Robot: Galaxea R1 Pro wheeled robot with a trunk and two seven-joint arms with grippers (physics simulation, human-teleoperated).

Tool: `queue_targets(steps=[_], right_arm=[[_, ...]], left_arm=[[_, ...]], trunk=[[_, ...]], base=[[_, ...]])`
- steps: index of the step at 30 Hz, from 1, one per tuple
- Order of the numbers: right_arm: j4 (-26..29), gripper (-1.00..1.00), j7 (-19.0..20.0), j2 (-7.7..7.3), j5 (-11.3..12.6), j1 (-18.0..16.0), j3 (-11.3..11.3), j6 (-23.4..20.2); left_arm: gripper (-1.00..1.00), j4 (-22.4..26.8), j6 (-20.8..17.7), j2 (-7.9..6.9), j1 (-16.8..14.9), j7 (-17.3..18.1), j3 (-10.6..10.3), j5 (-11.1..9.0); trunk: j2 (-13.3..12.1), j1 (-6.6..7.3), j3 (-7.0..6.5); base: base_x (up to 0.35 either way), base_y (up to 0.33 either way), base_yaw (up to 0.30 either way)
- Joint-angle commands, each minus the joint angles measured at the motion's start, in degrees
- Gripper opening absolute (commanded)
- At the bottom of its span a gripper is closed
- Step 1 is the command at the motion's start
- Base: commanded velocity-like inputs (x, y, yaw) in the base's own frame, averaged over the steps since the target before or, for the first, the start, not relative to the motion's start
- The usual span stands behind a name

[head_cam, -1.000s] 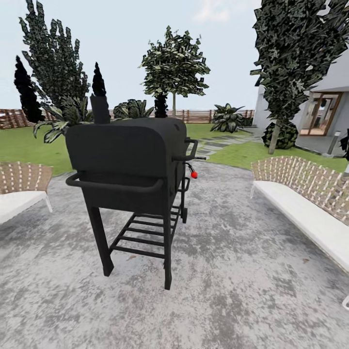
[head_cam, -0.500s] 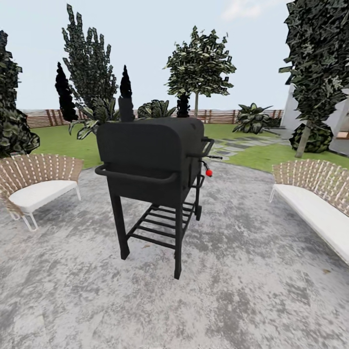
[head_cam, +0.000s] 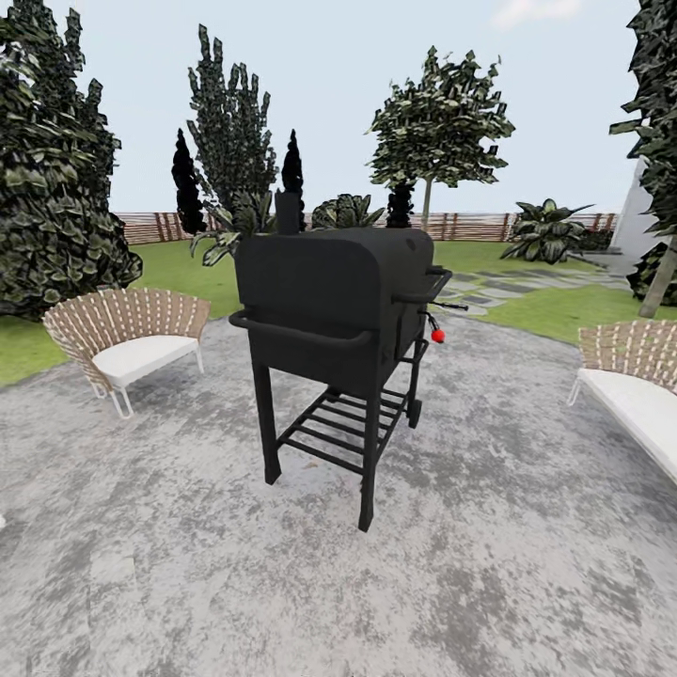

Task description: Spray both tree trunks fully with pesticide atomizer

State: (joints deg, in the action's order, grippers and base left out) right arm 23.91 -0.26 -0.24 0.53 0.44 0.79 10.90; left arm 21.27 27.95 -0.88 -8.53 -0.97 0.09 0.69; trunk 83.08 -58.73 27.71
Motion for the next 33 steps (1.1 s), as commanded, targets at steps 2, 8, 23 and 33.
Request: queue_targets(steps=[2,8,23,33], right_arm=[[0.0,1.0,0.0,0.02,0.0,0.0,0.0,0.0],[-0.1,1.0,0.0,0.05,0.0,0.0,0.0,0.0],[0.0,1.0,0.0,0.06,0.0,0.0,0.0,0.0],[-0.1,1.0,0.0,0.06,0.0,0.0,0.0,0.0]], left_arm=[[1.0,0.0,0.0,0.0,0.0,0.0,0.0,0.0],[1.0,0.0,0.0,0.0,0.0,0.0,0.0,-0.1],[1.0,0.0,0.0,0.1,0.0,0.0,-0.1,0.0],[1.0,0.0,0.0,0.17,0.0,0.0,-0.1,0.1]], trunk=[[0.0,0.0,0.0],[0.0,0.0,0.0],[0.0,0.0,0.0],[0.0,0.0,0.0]], base=[[-0.108,-0.056,0.286],[-0.063,-0.017,0.286],[-0.004,-0.001,0.286],[0.0,0.0,0.286]])
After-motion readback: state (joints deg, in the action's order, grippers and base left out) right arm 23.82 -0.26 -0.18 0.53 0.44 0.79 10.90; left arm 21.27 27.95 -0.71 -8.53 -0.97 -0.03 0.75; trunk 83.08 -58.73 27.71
